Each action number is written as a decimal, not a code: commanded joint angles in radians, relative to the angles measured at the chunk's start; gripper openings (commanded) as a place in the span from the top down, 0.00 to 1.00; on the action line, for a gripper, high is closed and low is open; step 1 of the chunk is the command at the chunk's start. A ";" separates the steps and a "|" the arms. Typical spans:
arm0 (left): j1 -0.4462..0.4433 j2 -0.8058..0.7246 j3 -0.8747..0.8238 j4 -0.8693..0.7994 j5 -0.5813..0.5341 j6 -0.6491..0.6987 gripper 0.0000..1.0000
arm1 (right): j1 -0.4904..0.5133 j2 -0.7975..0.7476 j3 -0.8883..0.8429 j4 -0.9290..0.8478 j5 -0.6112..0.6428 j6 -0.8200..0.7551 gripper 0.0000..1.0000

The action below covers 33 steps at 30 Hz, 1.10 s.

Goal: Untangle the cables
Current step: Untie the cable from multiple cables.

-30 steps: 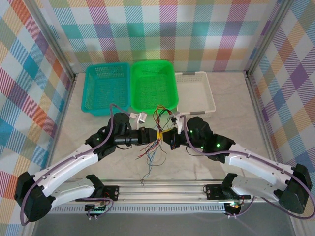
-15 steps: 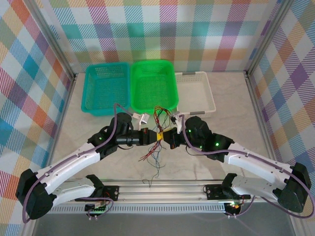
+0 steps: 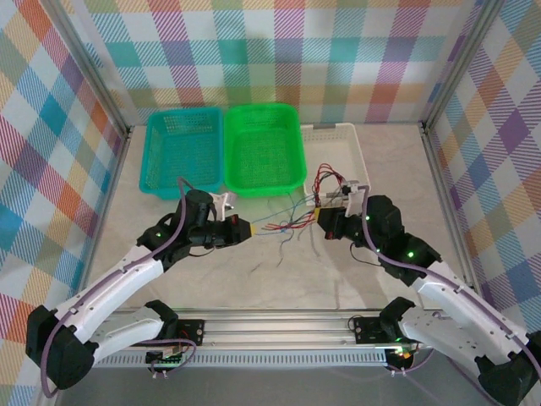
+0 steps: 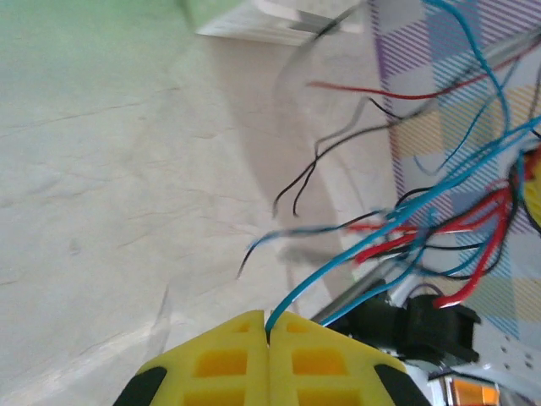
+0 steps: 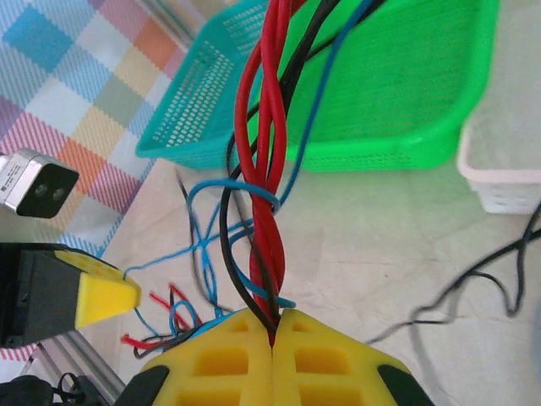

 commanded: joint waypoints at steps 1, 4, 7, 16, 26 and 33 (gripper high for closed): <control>0.060 -0.028 0.015 -0.111 0.012 0.016 1.00 | -0.049 -0.025 -0.012 -0.052 -0.050 0.025 1.00; 0.070 -0.015 0.018 -0.068 0.069 0.011 1.00 | -0.061 -0.019 -0.023 0.011 -0.211 0.014 1.00; 0.070 -0.009 0.007 0.010 0.140 -0.008 1.00 | -0.062 0.000 -0.022 0.060 -0.313 0.009 1.00; 0.020 -0.048 0.023 0.150 0.226 -0.005 0.44 | -0.062 0.061 -0.016 0.120 -0.459 -0.019 1.00; -0.149 -0.022 0.013 0.294 0.227 0.003 0.21 | -0.035 0.157 0.011 0.188 -0.485 -0.009 1.00; -0.270 0.091 0.074 0.223 0.150 0.086 0.24 | 0.018 0.218 0.077 0.185 -0.464 -0.024 1.00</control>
